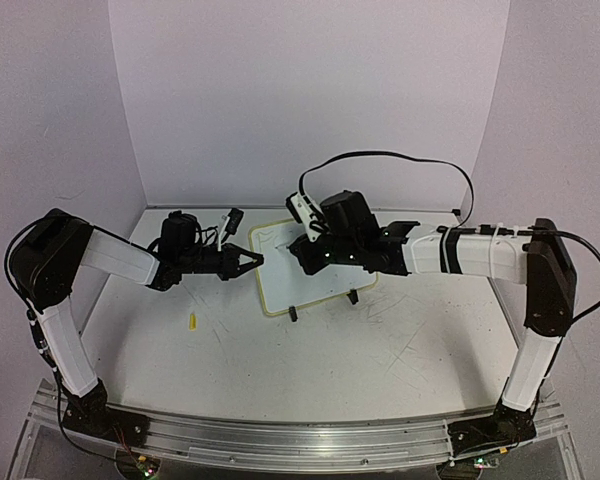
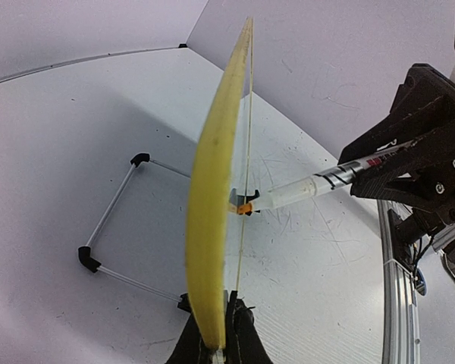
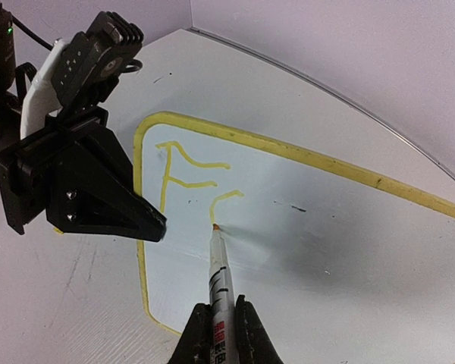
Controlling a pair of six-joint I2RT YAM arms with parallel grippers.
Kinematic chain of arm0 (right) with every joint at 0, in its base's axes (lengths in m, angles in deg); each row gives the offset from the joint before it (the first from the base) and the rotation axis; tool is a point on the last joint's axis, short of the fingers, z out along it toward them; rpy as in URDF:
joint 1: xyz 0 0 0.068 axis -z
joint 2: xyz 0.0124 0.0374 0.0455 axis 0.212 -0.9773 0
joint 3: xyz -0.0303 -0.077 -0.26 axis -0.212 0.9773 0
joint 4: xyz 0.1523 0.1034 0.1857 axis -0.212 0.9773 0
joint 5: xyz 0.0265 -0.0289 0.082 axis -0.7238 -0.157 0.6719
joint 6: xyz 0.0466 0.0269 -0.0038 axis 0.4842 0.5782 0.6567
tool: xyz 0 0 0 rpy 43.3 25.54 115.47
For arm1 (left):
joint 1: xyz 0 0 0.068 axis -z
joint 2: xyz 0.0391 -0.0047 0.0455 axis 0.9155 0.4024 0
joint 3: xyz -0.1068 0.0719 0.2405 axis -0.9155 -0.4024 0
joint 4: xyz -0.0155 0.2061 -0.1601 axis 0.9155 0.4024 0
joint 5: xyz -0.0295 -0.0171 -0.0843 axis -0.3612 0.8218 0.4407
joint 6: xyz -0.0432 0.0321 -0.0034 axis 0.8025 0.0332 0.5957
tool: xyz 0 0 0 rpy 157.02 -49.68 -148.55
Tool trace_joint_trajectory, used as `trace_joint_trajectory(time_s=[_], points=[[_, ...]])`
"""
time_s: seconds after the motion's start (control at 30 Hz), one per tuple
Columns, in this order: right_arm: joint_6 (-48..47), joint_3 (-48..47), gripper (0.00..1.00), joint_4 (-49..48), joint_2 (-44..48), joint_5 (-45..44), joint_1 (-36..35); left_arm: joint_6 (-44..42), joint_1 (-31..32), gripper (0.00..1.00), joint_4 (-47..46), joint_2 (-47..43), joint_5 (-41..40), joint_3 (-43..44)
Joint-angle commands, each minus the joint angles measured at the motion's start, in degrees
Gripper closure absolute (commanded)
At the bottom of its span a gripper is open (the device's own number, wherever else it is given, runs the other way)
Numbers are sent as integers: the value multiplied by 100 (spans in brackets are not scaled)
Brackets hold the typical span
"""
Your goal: Write a sentence on the whiteboard
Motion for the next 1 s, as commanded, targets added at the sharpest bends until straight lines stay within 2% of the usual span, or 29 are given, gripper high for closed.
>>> trace_joint_trajectory(time_s=[0.0,0.97], points=[[4,120,100,14,179,-548,30,-368,-46,100,401,-64,-546,126],[40,-131,100,-378,213,-818,173,-377,-43,100,420,-30,-496,127]])
